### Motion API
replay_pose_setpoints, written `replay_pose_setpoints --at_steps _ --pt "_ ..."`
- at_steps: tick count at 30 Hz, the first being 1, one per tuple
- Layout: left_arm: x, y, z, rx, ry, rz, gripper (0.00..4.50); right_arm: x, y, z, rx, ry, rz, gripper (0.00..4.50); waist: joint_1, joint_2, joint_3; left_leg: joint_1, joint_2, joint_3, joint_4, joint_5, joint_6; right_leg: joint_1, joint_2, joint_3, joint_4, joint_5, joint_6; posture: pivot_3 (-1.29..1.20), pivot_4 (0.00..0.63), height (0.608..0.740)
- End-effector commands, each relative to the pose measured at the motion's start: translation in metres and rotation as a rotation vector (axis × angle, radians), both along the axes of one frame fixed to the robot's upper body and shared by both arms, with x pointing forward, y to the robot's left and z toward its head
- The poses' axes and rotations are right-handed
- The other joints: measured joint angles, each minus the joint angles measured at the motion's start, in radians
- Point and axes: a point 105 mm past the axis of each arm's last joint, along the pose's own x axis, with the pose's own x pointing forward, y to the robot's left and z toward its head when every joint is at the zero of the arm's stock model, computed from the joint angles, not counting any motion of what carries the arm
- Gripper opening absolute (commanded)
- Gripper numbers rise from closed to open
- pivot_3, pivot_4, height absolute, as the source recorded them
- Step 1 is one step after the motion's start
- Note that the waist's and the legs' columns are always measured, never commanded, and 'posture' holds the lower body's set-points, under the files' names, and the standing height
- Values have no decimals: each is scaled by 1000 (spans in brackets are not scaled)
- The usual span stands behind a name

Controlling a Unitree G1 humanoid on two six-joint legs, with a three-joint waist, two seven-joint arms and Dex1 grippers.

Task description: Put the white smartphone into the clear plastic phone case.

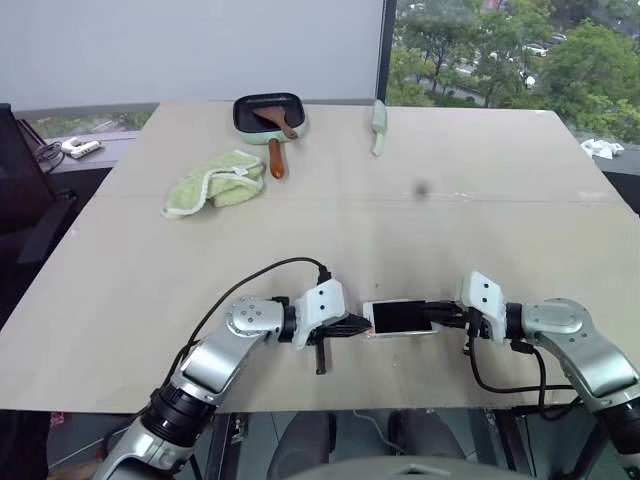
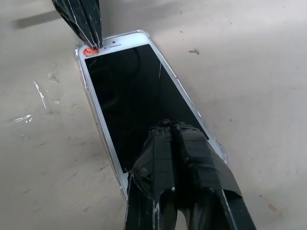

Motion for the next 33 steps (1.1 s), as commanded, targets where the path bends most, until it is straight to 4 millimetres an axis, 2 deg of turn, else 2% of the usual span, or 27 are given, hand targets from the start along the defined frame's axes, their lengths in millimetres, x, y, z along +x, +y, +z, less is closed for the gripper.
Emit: replay_pose_setpoints --at_steps 1,7,14,21,28,33 --pt "1 -2 4 -7 -21 -8 0 -26 -30 -67 -223 275 -93 58 0 0 -1 0 0 0 0 0 0 0 0 0 0 0 0 0 150 740" --pt "1 -3 5 -9 -20 -10 0 -31 -33 -68 -245 295 -91 58 2 1 -3 -1 0 -2 0 0 0 0 -1 1 -2 0 0 0 150 740" --pt "2 -4 4 -7 -25 -12 0 -32 -24 -64 -189 306 -84 58 2 0 -4 -2 0 -4 -3 0 0 0 -1 0 -4 0 0 0 150 740" --pt "2 -3 4 -2 -26 -9 0 -36 -27 -66 -219 325 -63 58 2 0 -4 -1 0 -6 -7 0 0 0 -1 -2 -7 -1 0 0 150 740" --pt "3 -3 3 -1 -31 -9 0 -42 -29 -53 -161 350 -21 58 3 1 -4 -3 0 -8 -13 0 0 0 -2 -5 -13 0 -2 0 150 740" --pt "3 -4 3 0 -34 -12 0 -37 -29 -45 -109 334 -20 58 3 1 -4 -4 0 -9 -18 0 0 0 -2 -7 -19 2 -5 0 150 740"
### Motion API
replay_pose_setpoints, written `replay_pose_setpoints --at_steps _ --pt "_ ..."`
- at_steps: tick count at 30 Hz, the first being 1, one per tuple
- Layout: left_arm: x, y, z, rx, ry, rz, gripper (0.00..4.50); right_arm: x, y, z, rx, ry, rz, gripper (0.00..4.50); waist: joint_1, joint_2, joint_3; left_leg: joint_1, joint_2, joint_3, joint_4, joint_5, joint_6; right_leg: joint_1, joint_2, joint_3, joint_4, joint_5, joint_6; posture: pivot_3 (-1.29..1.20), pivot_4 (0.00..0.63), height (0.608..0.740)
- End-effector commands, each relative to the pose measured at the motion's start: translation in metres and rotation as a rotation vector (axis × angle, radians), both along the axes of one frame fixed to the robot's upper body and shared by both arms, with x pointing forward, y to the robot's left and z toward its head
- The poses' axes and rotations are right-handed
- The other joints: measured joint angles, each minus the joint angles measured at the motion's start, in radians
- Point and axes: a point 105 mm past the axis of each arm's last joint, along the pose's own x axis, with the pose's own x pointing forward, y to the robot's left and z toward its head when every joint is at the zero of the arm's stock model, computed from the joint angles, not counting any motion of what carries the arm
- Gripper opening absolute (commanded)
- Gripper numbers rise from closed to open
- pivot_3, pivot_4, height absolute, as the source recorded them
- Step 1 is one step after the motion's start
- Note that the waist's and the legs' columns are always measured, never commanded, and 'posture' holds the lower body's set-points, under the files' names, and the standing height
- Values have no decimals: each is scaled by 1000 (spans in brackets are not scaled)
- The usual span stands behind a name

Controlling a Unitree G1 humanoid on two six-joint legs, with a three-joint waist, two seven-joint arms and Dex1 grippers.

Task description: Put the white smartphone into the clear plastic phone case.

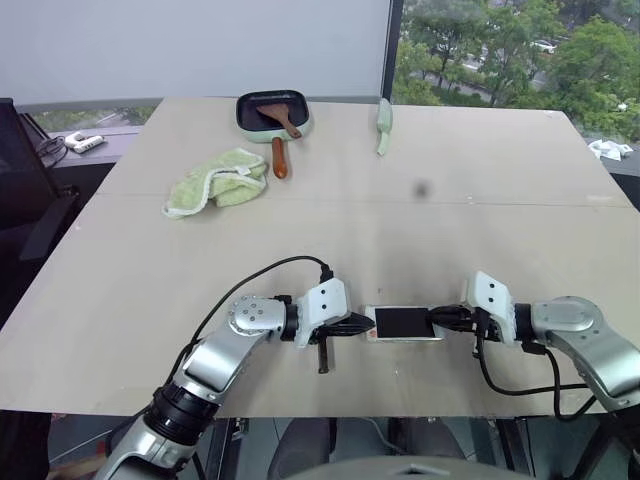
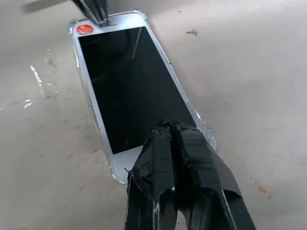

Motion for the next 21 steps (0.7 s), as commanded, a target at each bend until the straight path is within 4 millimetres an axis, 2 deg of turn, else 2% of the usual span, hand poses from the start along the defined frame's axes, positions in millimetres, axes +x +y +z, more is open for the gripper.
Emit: replay_pose_setpoints --at_steps 1,5,21 --pt "2 0 -2 13 -7 2 0 -28 -18 -48 -67 261 -47 58 0 3 2 0 0 0 0 0 0 0 0 0 0 0 0 0 150 740" --pt "2 0 -2 13 -9 2 0 -35 -18 -47 -70 289 -12 58 0 9 6 -2 0 -1 -1 0 0 -1 0 -1 -1 0 0 0 150 740" --pt "1 -2 -1 6 -7 -6 0 -46 -17 -44 -52 322 35 58 0 9 6 -2 -1 -2 -1 0 0 -1 1 -4 -1 -1 0 0 150 740"
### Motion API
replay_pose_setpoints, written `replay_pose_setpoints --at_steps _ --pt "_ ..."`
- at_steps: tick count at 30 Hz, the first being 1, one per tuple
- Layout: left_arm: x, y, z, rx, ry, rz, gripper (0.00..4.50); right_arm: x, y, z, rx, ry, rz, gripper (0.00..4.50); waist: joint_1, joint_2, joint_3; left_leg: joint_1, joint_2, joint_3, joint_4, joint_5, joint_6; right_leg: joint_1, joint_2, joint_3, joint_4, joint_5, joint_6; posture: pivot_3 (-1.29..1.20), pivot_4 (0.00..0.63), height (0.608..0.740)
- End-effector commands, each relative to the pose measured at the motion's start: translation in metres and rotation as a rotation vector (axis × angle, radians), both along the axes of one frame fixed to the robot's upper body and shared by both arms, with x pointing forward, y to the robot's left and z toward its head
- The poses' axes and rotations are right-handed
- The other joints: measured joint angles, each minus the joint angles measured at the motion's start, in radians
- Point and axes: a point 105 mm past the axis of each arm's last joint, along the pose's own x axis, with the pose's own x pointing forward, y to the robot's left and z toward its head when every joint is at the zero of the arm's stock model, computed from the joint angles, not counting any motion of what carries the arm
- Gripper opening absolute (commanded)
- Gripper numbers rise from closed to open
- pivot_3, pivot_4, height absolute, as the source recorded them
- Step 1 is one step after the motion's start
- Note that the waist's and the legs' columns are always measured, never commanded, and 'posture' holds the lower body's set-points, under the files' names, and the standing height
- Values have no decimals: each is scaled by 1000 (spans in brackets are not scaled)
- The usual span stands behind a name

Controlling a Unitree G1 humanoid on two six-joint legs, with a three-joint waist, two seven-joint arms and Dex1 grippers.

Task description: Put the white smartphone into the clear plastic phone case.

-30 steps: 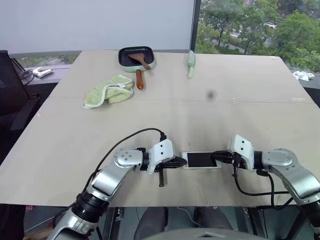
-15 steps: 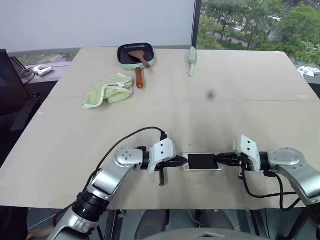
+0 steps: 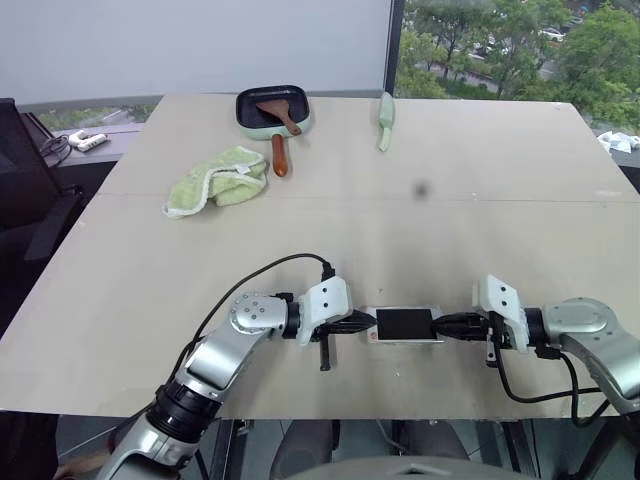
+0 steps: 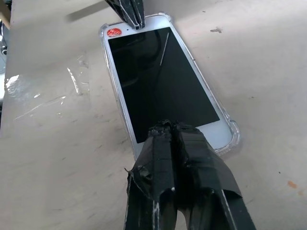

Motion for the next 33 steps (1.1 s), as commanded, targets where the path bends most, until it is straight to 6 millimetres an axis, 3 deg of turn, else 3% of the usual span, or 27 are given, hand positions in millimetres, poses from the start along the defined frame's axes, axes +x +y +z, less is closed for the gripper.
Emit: replay_pose_setpoints --at_steps 1,23,33 --pt "-1 -1 -3 8 6 -3 0 -33 -13 -47 -99 250 -5 58 0 0 0 0 0 0 0 0 0 0 0 0 0 0 0 0 150 740" --pt "-2 -1 -3 11 8 -9 0 -44 -27 -61 -241 276 22 58 1 -1 0 0 -1 -1 0 0 0 0 0 0 0 0 1 0 150 740" --pt "-2 -2 -2 8 7 -9 0 -45 -37 -73 -355 235 47 58 2 -11 -7 2 -1 -1 1 0 0 3 0 0 0 -1 1 0 150 740"
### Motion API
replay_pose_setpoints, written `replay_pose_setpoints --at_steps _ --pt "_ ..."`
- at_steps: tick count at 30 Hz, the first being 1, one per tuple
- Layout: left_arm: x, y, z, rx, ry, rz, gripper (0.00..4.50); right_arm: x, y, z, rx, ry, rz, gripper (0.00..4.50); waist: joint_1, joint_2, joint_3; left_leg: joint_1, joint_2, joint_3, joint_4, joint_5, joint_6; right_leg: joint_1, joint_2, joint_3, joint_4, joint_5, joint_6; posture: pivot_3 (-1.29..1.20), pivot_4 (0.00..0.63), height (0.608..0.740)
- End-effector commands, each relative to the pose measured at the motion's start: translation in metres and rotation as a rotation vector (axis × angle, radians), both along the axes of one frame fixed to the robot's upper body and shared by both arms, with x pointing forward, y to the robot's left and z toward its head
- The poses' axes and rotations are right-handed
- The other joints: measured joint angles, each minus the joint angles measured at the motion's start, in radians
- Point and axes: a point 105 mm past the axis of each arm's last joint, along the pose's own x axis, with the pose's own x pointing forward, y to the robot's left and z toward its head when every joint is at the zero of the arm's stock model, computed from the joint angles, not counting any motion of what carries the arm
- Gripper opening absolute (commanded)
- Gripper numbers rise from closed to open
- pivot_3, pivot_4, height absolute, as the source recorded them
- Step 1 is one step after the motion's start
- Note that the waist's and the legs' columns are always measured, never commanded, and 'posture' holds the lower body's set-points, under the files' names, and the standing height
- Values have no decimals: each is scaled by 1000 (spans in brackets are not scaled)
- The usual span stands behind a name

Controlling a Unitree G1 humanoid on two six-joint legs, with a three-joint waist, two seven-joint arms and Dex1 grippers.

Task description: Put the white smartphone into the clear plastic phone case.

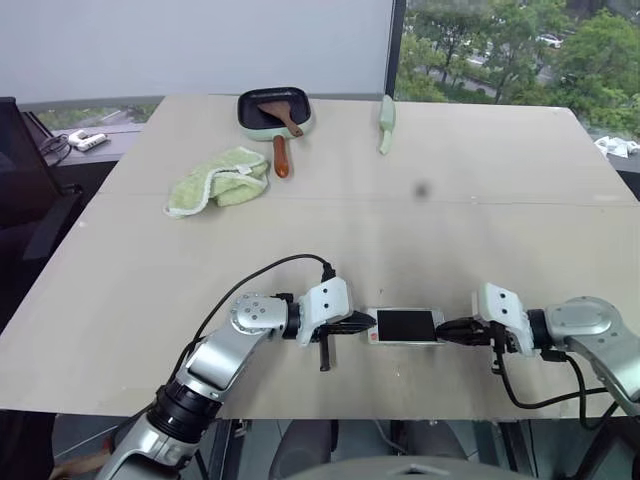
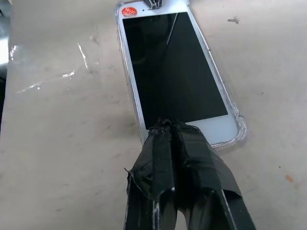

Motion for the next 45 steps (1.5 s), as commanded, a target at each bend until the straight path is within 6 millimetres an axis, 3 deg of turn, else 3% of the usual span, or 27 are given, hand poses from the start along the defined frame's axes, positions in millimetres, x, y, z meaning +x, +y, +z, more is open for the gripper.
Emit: replay_pose_setpoints --at_steps 1,14,18,22,25,29,33,35,36,38,45 --pt "-2 -3 1 -4 -1 -11 0 -40 -33 -70 -248 279 -40 58 0 -1 0 0 0 0 0 0 0 1 0 0 0 0 0 0 150 740" --pt "-2 -4 2 -7 0 -11 0 -40 -32 -68 -246 268 -39 58 2 -1 -1 2 0 -2 1 0 0 3 -2 1 -2 0 0 0 150 740" --pt "-2 -4 2 -9 0 -12 0 -33 -24 -61 -157 248 -65 58 2 -1 -1 1 0 -2 1 0 0 3 -3 0 -2 0 1 0 150 740" --pt "-1 -7 10 -55 -3 -4 0 -16 -3 -21 137 220 -120 58 1 0 3 1 0 -3 1 0 0 2 -3 0 -2 0 0 0 150 740" --pt "-1 -8 27 -150 -8 11 0 -4 2 8 322 151 -141 58 -4 11 15 -3 0 -2 1 0 0 -1 -3 1 -1 0 -1 0 150 740" --pt "7 8 41 -226 -3 101 0 10 -11 23 429 93 -226 58 -9 20 23 -18 0 -1 3 1 -1 -19 0 3 6 4 3 0 150 740" --pt "11 40 41 -231 25 197 0 21 -38 20 417 19 -337 58 -7 24 30 -20 0 0 2 1 -2 -23 1 2 10 3 2 0 150 740" --pt "11 56 41 -220 25 241 526 24 -54 18 389 -25 -378 0 -6 25 34 -20 0 2 2 1 -2 -23 2 1 10 3 2 0 150 740" --pt "10 62 40 -207 25 255 997 26 -60 18 386 -46 -392 653 -5 25 36 -19 -1 3 3 1 -2 -23 3 2 10 3 3 0 150 740" --pt "4 73 34 -175 42 257 1418 26 -69 21 385 -80 -405 1039 -4 26 36 -19 -2 4 3 1 -1 -23 2 2 10 3 3 0 150 740" --pt "-8 99 27 -140 43 278 4492 29 -99 34 341 -196 -409 4297 -5 26 38 -18 -2 5 4 1 -1 -23 1 4 11 3 3 0 150 740"
